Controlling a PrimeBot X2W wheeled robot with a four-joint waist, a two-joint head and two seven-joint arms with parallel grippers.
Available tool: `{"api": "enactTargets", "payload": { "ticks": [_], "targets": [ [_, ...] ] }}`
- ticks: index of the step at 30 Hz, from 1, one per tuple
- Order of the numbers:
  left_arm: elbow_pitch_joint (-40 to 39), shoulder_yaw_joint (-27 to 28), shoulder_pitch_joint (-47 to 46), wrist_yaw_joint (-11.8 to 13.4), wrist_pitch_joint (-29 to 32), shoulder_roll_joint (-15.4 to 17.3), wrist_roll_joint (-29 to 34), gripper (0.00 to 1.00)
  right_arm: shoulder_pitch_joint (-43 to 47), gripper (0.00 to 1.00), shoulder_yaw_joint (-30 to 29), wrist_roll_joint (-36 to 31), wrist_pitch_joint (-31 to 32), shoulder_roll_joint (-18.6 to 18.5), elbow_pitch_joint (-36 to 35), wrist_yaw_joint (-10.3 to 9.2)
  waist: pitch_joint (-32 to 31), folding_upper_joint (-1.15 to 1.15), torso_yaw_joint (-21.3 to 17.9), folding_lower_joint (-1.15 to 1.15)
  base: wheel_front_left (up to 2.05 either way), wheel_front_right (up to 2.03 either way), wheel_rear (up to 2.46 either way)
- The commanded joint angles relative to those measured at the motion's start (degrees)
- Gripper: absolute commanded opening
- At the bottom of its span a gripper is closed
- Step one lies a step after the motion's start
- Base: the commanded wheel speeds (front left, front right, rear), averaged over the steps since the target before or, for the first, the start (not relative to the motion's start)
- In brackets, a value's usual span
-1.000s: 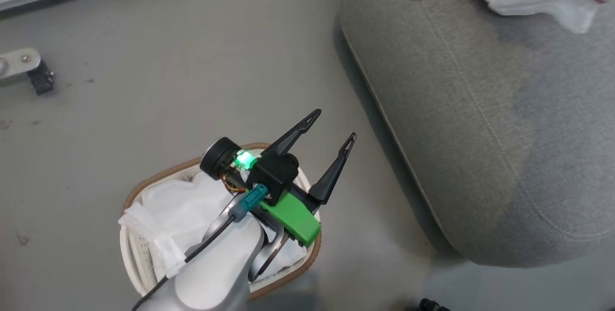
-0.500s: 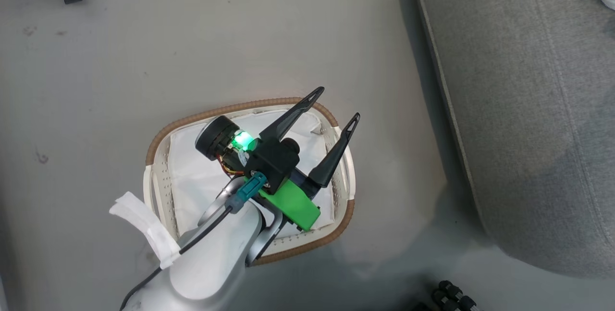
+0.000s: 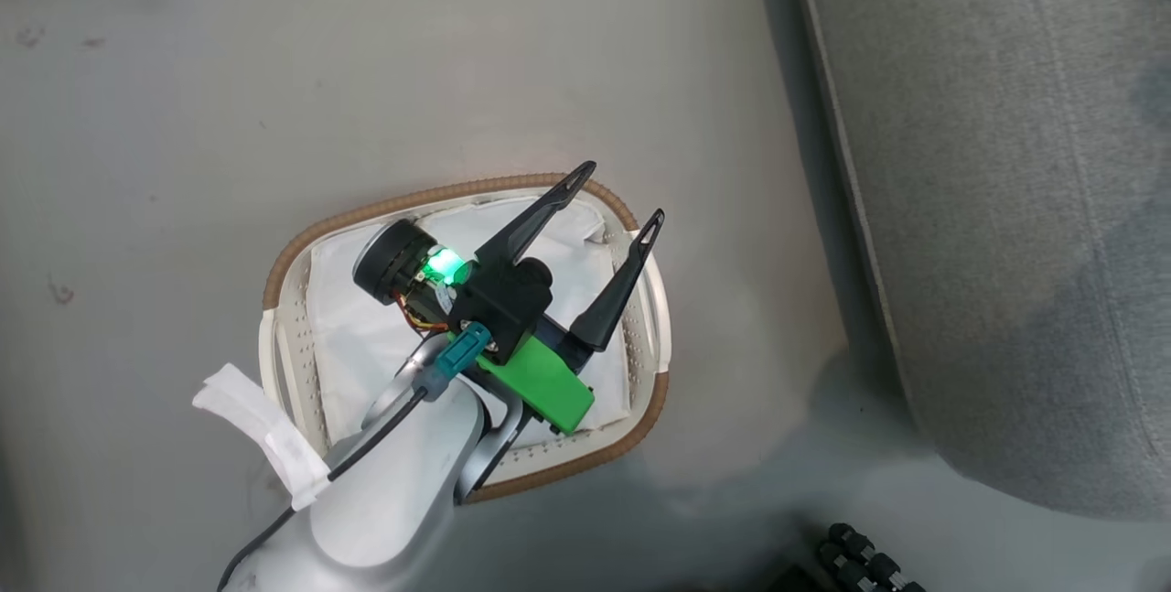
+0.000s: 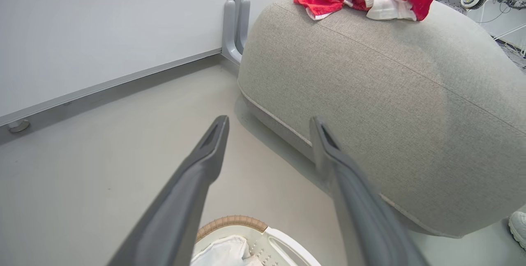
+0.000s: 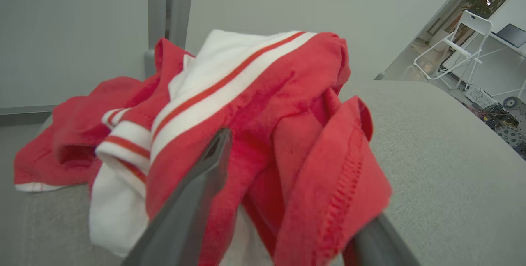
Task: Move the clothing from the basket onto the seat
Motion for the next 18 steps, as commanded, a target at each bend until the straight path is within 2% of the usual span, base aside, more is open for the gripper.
{"api": "enactTargets", "payload": {
  "ticks": [1,11,18],
  "targets": [
    [-0.05,-0.26,0.80,-0.17,-0.02,0.09,-0.64,1.00,2.23,1.00,0.46,0.86,-0.10,0.24,-1.14,-0.08,-2.07,0.00,-1.75,-0.01,0.00,0.00,0.00],
    [1.45,1.14,2.52,-0.18,-0.02,-0.79,-3.35,1.00,11.71,1.00,3.83,3.62,-0.11,2.70,-5.75,-0.08,-8.53,0.00,-4.14,-0.01,0.00,0.00,0.00],
    [2.75,5.50,6.63,-0.18,-0.02,-2.77,-4.05,1.00,14.97,1.00,5.68,3.43,-0.11,1.34,-5.36,-0.08,-16.37,0.00,-3.10,-0.01,0.00,0.00,0.00]
  ]
}}
